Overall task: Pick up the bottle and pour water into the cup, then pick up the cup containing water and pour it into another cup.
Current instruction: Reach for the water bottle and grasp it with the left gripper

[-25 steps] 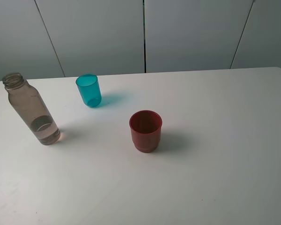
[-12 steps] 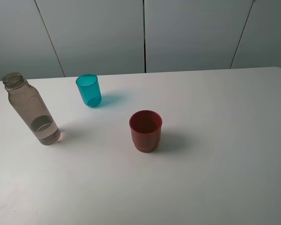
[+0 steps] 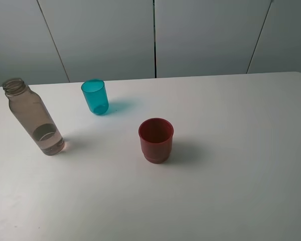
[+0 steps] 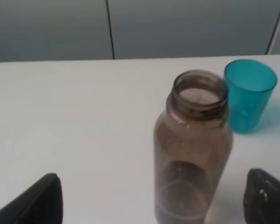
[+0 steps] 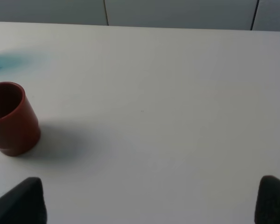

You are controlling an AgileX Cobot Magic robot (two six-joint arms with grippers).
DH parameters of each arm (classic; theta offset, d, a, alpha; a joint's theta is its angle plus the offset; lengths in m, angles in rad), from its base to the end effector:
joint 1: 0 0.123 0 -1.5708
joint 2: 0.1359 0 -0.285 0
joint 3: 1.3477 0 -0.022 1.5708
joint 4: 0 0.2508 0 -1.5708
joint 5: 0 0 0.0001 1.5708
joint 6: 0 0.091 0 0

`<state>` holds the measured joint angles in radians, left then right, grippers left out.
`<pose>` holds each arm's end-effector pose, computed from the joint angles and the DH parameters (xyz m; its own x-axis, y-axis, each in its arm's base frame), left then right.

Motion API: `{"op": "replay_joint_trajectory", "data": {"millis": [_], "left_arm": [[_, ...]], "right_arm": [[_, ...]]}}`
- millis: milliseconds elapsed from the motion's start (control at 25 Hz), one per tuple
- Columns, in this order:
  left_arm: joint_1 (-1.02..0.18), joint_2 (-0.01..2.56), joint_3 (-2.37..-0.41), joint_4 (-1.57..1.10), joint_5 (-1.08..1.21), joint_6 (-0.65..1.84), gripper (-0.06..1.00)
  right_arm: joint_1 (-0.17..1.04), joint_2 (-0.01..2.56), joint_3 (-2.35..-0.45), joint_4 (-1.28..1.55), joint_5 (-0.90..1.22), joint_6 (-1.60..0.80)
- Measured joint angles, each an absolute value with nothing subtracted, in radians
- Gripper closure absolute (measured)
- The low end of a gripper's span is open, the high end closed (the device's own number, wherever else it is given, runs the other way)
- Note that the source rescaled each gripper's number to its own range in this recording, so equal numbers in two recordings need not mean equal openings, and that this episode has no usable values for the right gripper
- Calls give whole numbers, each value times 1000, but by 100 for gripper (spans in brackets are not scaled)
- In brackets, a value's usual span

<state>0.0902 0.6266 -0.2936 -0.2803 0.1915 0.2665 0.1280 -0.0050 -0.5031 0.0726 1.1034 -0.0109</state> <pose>0.1250 0.0065 0.2422 -0.4148 -0.0465 -0.9087 -0.0460 0.9985 -0.0301 -0.0086 0.0048 0.2749 -0.4855 -0.0405 -0.8733 -0.1730 0.9836 0.0505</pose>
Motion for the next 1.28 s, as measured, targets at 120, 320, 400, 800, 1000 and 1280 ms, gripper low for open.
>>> {"op": "replay_joint_trajectory", "data": {"millis": [120, 320, 400, 800, 1000, 1280], "left_arm": [[90, 659, -180, -254, -14, 266, -2], [90, 745, -146, -141, -153, 222, -2], [86, 791, -145, -106, -178, 171, -2], [-144, 1008, -143, -46, -303, 133, -2], [-158, 1054, -143, -55, -356, 119, -2], [-158, 1055, -100, -69, -512, 124, -2]], "right_arm": [[128, -5, -503, 73, 1103, -11], [128, -5, -503, 74, 1103, -11], [128, -5, -503, 74, 1103, -11], [128, -5, -503, 74, 1103, -11], [128, -5, -503, 74, 1103, -11], [128, -5, -503, 74, 1103, -11]]}}
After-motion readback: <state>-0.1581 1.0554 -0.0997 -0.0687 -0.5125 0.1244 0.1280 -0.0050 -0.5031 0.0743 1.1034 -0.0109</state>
